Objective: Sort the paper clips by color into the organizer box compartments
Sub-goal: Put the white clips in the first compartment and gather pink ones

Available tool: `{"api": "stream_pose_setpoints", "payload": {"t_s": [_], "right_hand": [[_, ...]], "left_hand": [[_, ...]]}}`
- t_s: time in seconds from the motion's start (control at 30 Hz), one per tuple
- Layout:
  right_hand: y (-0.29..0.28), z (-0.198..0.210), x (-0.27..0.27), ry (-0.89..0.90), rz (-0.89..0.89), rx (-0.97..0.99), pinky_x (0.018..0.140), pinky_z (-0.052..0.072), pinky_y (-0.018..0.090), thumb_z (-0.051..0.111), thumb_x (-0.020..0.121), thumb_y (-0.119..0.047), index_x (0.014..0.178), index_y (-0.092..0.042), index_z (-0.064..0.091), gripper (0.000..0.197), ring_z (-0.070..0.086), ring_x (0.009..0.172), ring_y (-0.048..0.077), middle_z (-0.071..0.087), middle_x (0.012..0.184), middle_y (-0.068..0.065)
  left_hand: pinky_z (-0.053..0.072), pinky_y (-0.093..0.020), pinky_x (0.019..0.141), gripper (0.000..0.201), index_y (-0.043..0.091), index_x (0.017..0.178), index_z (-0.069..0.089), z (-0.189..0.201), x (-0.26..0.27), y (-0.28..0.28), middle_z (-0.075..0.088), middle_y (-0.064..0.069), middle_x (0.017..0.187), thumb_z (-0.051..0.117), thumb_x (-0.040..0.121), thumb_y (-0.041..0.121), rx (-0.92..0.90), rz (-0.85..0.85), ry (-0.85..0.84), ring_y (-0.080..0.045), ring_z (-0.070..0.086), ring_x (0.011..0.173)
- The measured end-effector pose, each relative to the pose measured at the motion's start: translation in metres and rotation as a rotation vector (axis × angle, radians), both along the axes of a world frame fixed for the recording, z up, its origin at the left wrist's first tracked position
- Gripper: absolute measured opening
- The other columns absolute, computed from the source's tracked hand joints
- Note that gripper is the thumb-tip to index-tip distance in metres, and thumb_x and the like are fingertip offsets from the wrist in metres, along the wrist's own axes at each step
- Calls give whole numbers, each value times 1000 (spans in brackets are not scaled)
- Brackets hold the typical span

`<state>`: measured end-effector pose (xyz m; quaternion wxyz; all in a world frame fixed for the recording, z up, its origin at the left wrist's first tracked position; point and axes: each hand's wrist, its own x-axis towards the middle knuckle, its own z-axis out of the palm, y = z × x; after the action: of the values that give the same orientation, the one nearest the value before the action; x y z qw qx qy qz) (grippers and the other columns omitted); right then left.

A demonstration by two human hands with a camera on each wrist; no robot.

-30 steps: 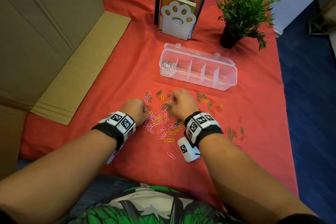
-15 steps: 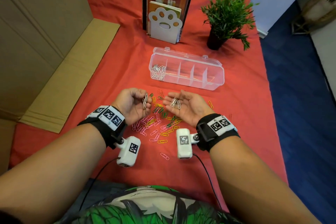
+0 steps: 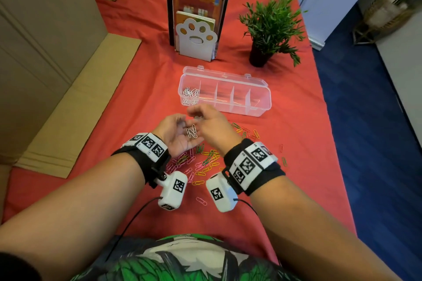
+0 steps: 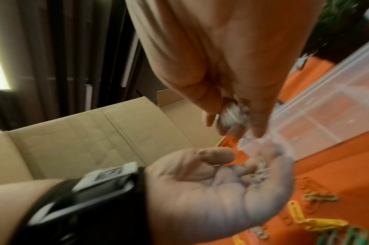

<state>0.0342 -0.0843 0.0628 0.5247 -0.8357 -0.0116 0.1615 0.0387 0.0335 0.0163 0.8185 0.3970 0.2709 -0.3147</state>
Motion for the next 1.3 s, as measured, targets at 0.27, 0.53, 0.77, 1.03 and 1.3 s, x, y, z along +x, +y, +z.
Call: {"api": "stream_pose_setpoints", "payload": {"t_s": [0.27,0.53,0.77,1.03,1.3], "right_hand": [[-38,-10,9,-56,-102,-173,103,40,29,37,88,5,121,-6,57,40,53,118,24,55,126,13],[-82,-41,-3,107,-118,-314,87,44,24,40,93,-4,120,-10,59,34,60,109,27,62,121,10],[-78,-73,-26,78,157,-589,87,43,26,46,85,-4,100,-10,68,26,59,103,29,64,108,14],[-33,-87,-66,-278,487,-745,91,34,43,60,77,-28,116,-34,51,40,36,117,26,43,127,0],[-58,-94,-59,-222,324,-832,88,34,41,57,82,-25,102,-29,55,21,39,110,28,43,118,1]], "left_hand": [[57,-33,62,26,7,77,50,22,35,-2,51,-9,76,29,91,11,120,50,71,-19,52,71],[40,-33,89,15,20,71,53,51,100,-8,55,1,83,47,83,16,620,110,-271,-17,54,76],[43,-26,88,22,12,103,64,14,25,-12,66,-8,107,54,84,6,1168,-317,-530,-23,60,100],[45,-31,87,72,24,107,48,-19,-47,25,40,-7,112,86,49,41,1473,-948,-361,-26,55,101],[45,-28,87,55,16,107,55,-31,-54,12,46,-7,105,83,60,19,1369,-832,-581,-26,57,96]]}}
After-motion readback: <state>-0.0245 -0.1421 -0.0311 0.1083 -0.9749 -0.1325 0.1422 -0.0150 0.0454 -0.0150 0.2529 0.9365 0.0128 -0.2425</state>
